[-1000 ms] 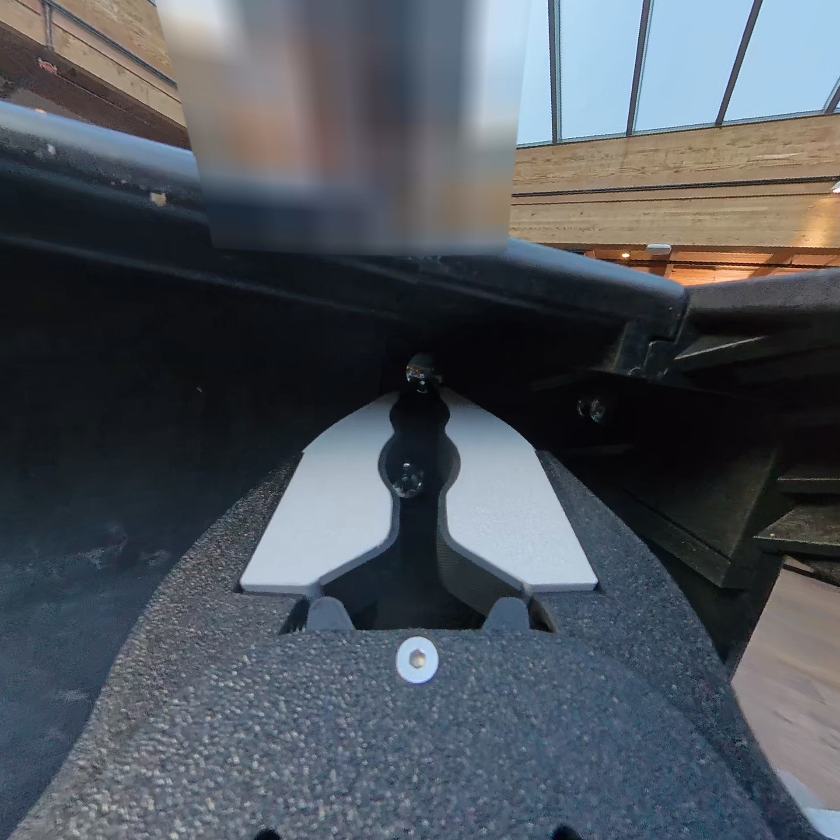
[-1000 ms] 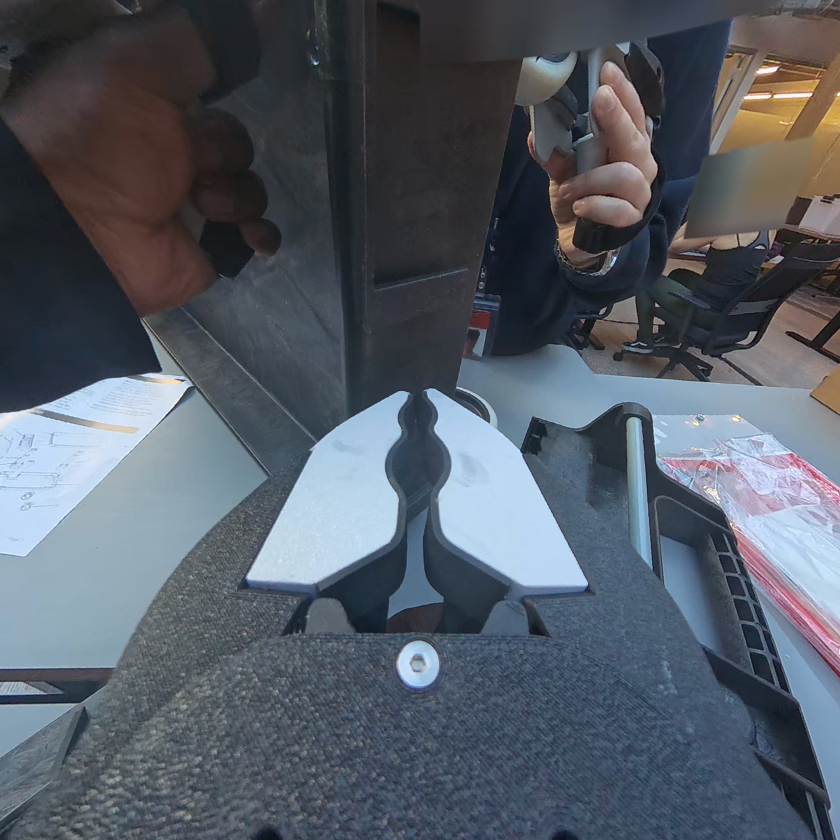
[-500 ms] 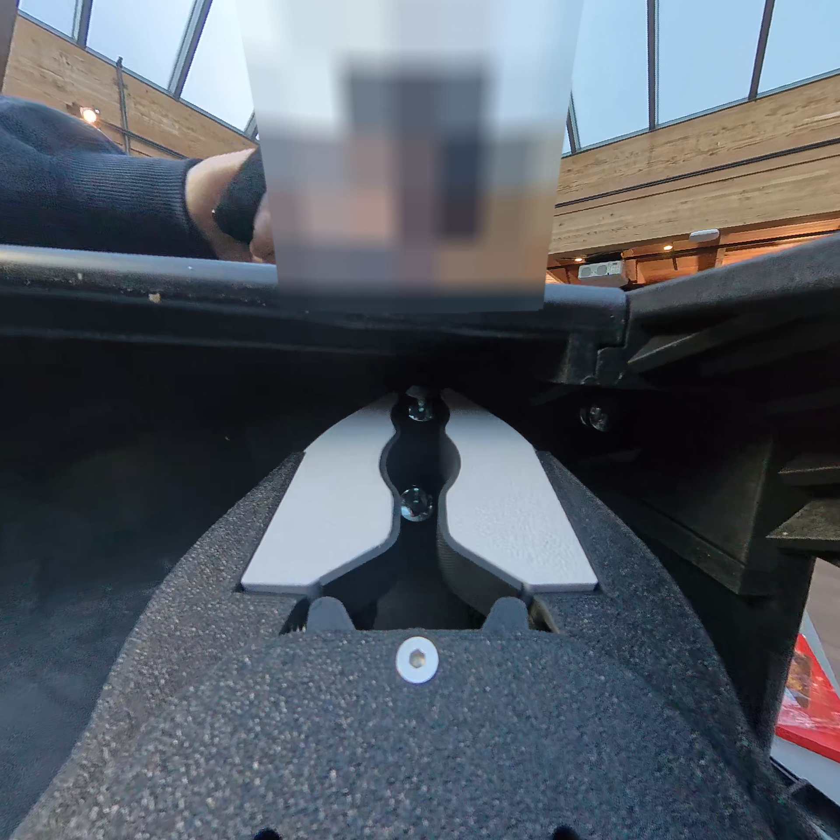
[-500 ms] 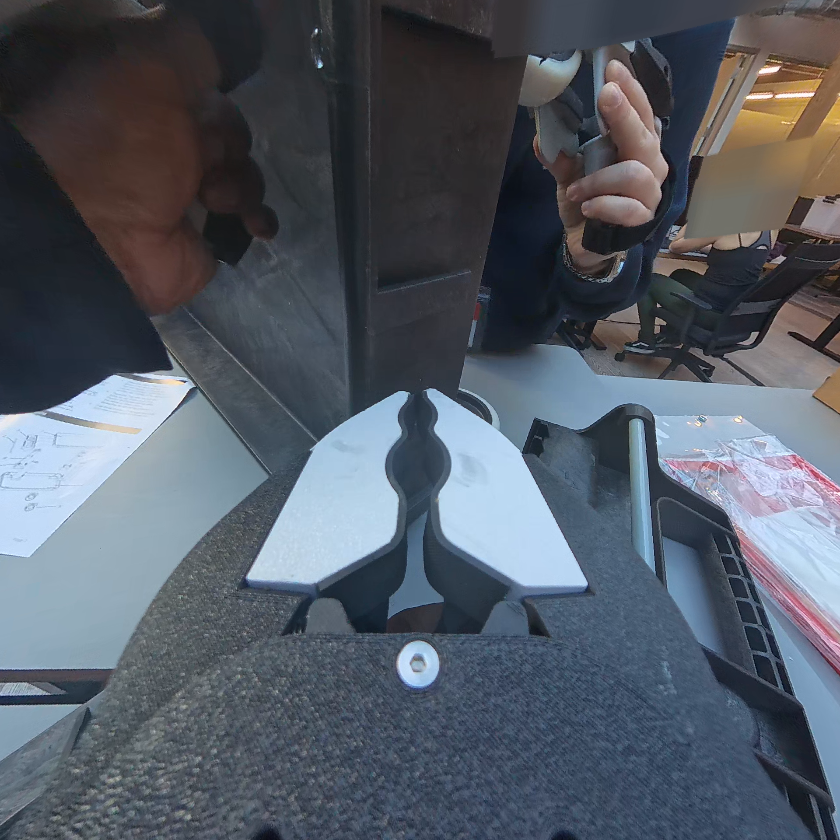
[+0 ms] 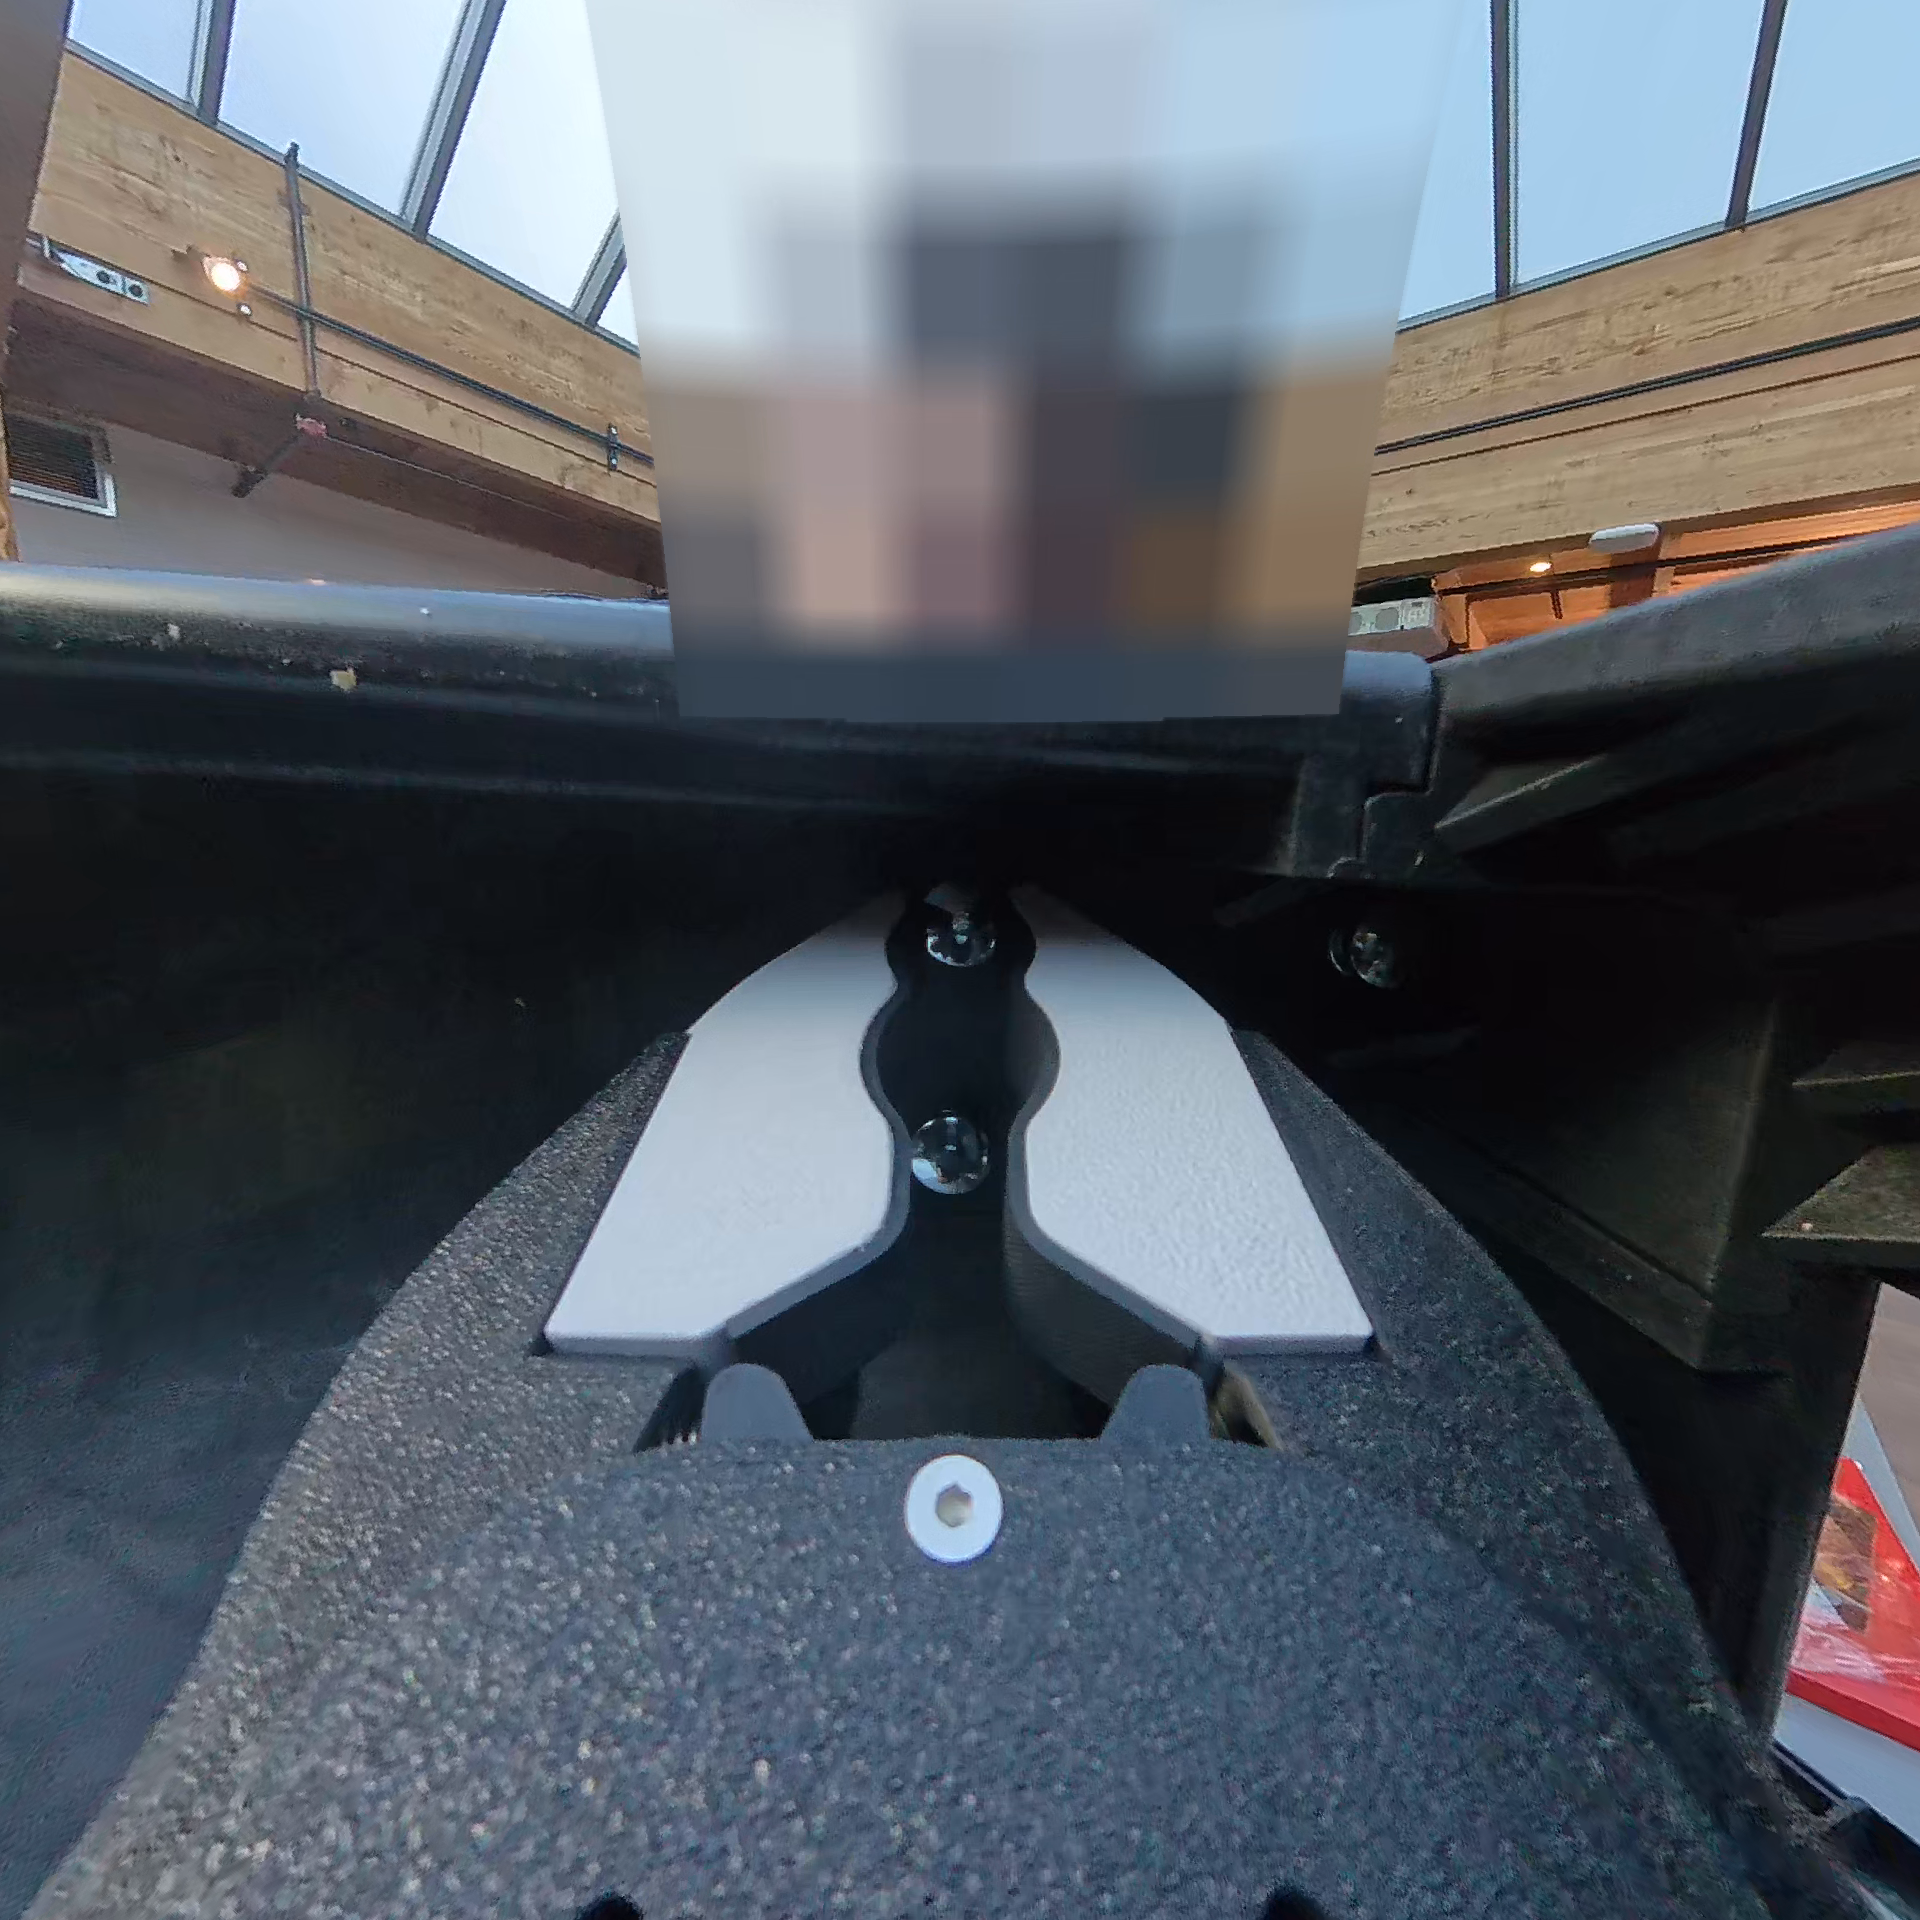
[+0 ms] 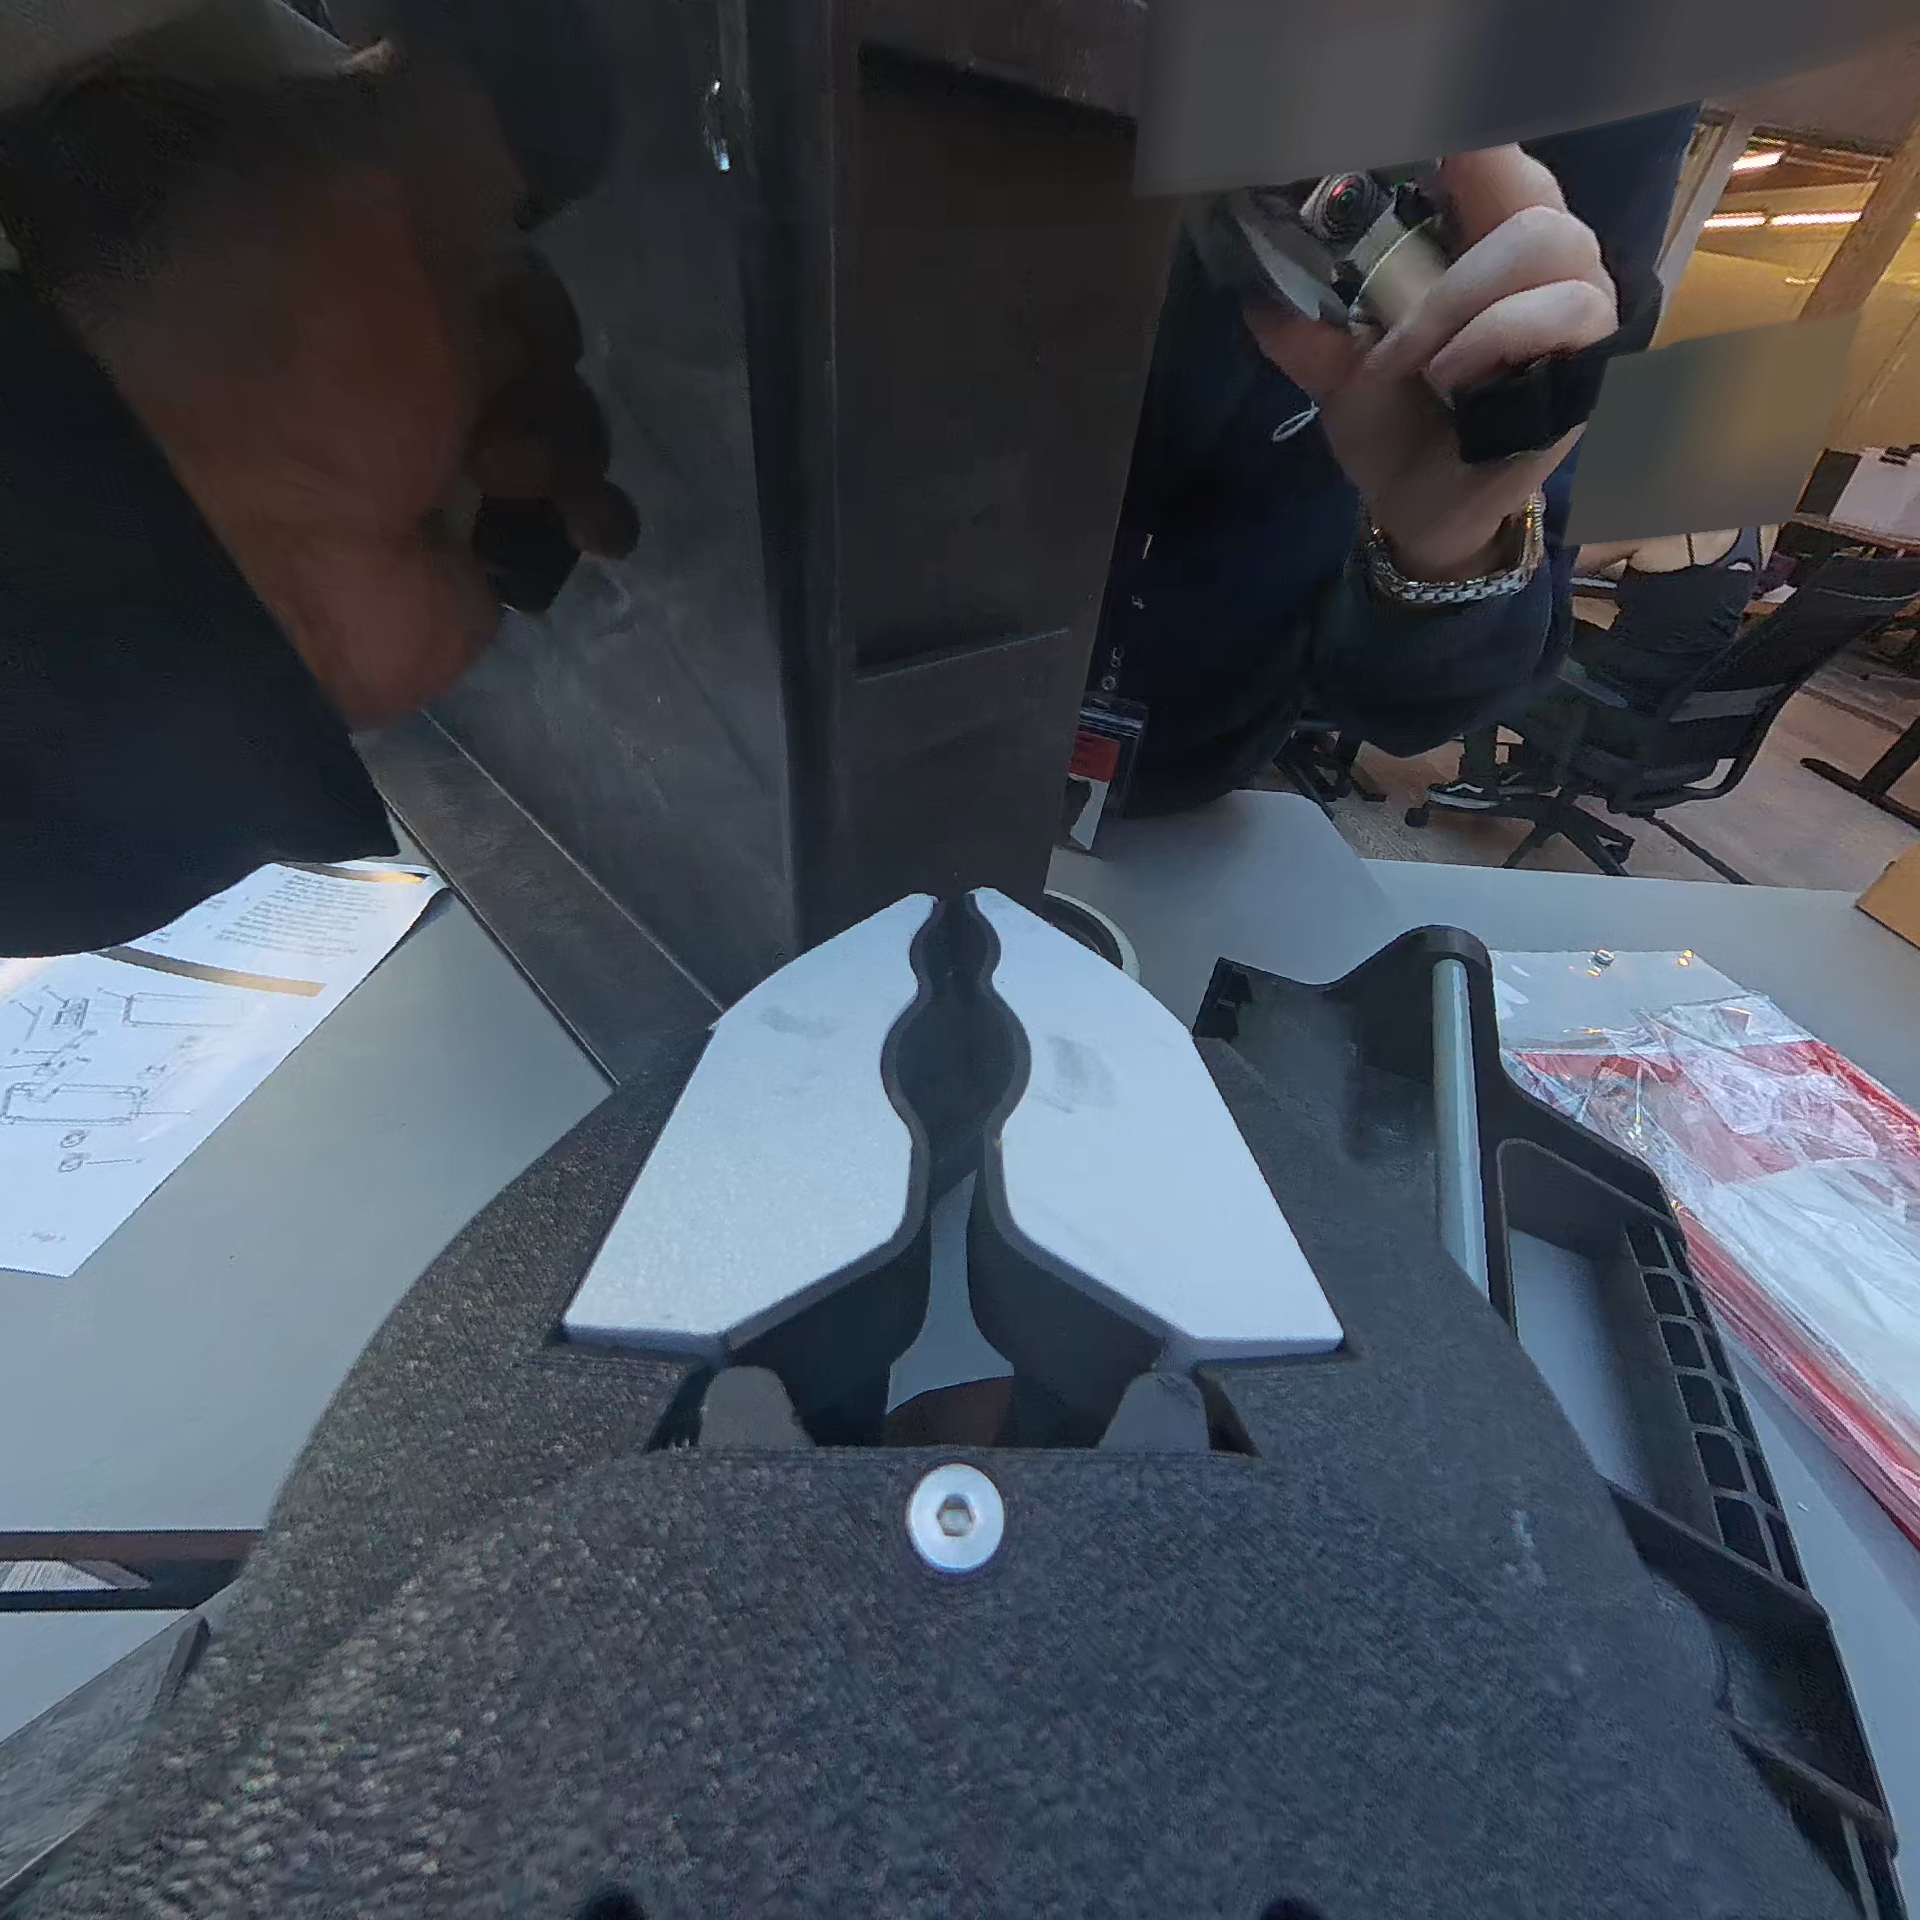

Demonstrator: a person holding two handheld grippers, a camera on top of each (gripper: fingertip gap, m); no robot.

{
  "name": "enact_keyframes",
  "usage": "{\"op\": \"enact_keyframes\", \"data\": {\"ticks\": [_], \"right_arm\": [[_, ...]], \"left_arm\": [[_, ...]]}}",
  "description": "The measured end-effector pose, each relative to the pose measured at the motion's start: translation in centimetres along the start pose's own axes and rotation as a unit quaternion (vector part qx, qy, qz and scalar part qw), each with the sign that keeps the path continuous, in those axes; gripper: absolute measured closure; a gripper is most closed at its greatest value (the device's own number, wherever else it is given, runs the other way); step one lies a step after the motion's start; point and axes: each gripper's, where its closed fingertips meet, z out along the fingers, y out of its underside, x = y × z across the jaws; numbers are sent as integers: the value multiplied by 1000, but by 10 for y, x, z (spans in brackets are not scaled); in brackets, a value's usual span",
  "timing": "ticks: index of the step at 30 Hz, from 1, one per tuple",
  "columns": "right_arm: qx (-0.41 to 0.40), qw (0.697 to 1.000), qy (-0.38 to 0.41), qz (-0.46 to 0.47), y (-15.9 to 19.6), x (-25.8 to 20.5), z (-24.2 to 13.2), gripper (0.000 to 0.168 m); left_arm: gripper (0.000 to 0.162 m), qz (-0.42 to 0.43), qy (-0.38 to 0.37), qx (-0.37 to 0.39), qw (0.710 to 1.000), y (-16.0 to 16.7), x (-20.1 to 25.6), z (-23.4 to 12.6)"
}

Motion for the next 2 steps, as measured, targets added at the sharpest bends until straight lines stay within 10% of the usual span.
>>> {"op": "enact_keyframes", "data": {"ticks": [1, 2], "right_arm": [[0, 1000, 0, 0, 0, 0, 0, 165], [0, 1000, 0, 0, 0, 0, 0, 165]], "left_arm": [[149, 2, 0, -1, 1000, 0, 0, 0], [149, 2, 0, -1, 1000, 0, 0, 0]]}}
